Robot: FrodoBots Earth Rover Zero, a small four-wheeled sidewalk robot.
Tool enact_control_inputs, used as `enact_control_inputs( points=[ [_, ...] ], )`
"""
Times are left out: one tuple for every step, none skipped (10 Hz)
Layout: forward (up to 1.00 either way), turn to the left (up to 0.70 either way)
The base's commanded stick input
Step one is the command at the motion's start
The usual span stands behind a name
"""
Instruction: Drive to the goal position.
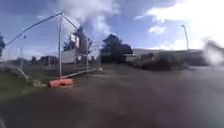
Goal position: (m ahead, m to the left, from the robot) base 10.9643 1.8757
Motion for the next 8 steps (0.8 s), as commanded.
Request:
enact_control_inputs(
  points=[
    [1.0,-0.4],
    [1.0,-0.4],
    [1.0,-0.4],
    [1.0,-0.4],
    [1.0,-0.19],
    [1.0,0.0],
    [1.0,0.0],
    [1.0,0.0]
  ],
)
